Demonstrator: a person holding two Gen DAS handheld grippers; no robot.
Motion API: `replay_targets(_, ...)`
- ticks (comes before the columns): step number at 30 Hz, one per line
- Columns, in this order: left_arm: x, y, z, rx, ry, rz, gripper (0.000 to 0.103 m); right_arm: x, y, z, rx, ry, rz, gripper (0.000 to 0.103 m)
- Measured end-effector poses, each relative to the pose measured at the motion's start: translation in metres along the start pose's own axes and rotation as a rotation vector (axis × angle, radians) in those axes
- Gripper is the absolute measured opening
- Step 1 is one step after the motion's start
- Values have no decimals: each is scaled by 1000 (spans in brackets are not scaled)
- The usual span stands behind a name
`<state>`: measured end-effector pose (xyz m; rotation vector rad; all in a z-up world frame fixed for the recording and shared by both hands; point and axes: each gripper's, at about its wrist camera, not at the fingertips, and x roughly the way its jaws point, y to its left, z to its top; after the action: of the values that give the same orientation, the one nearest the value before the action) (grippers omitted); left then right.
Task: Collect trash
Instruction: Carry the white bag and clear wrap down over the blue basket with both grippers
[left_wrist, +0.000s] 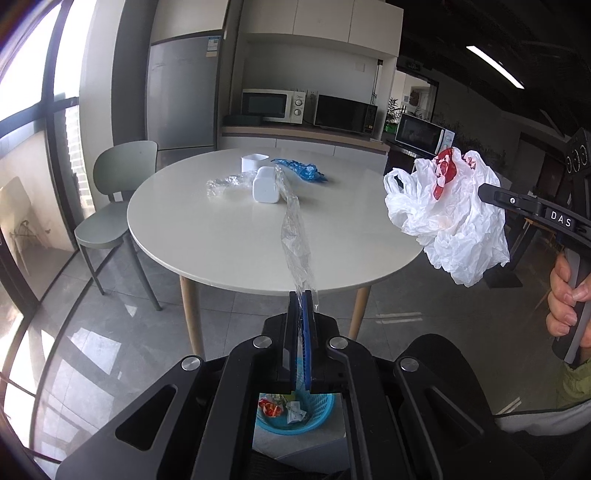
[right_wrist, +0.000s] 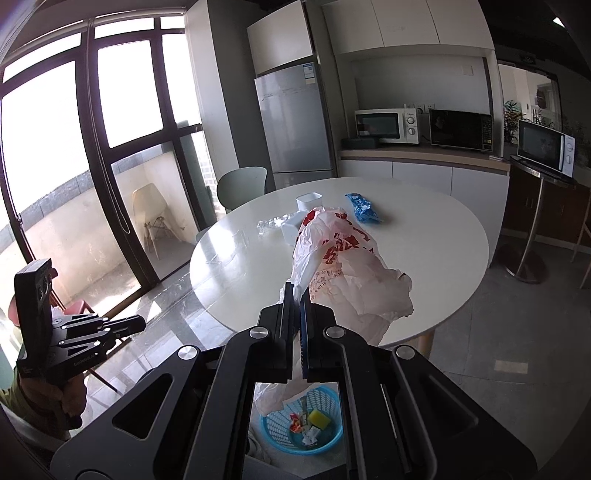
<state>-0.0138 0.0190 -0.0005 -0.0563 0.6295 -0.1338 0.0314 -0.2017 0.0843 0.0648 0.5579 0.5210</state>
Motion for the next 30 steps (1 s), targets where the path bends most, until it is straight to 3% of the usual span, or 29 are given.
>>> replay_targets(6, -26, 8, -16, 27, 15, 89, 1, -14, 11, -17, -23, 36, 37, 2)
replay_targets(14, -42, 26, -50, 3, 114, 156, 1, -10, 18, -50, -16, 148, 80, 2)
replay_targets(20, -24, 38, -81, -44, 228, 132, 1, 16, 23, -81, 8, 262, 104, 2)
replay_targets(30, 46, 51, -115, -128, 377, 68, 1, 81, 12, -129, 62, 378, 78, 2)
